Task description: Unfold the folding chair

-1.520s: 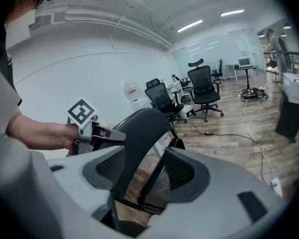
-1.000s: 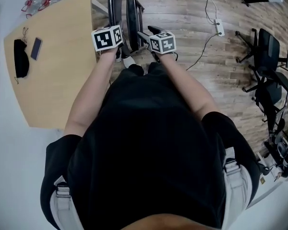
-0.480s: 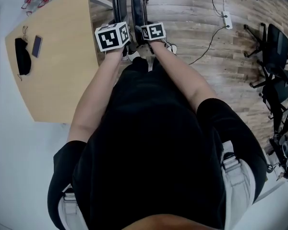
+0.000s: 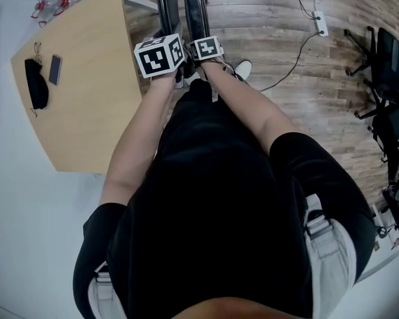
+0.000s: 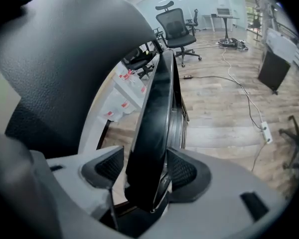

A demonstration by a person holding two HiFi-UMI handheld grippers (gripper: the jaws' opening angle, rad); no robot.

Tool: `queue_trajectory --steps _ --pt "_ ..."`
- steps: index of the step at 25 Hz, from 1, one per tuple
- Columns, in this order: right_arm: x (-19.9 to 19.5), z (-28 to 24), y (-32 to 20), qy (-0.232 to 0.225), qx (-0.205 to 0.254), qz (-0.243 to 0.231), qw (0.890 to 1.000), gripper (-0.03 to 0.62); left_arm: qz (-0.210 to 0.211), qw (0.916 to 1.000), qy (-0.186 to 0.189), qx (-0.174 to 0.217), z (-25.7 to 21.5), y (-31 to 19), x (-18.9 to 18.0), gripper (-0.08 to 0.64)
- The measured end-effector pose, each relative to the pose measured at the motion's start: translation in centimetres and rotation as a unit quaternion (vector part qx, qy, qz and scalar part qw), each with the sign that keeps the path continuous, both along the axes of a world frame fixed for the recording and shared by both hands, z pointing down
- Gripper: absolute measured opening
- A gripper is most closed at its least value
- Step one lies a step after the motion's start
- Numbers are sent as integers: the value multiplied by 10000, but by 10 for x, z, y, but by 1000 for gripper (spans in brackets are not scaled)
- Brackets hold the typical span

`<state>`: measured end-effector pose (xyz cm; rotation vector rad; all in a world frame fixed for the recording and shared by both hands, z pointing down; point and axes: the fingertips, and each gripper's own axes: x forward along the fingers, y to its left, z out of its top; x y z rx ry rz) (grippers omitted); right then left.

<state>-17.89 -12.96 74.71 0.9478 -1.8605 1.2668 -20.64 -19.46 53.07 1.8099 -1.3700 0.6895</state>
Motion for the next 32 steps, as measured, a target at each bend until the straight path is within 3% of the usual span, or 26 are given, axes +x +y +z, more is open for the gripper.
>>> queue_trajectory --steps 5,8,10,32 --pt "5 8 0 196 -88 159 9996 253 40 10000 -13 -14 0 0 0 91" --pt "4 6 -1 186 -4 183 9997 182 71 10000 0 14 0 -2 -1 92" --pt "5 6 -2 150 61 261 9995 176 105 9999 26 37 0 -1 -3 94" --pt "21 12 4 576 -49 757 9955 186 525 9981 336 2 8 4 -44 118"
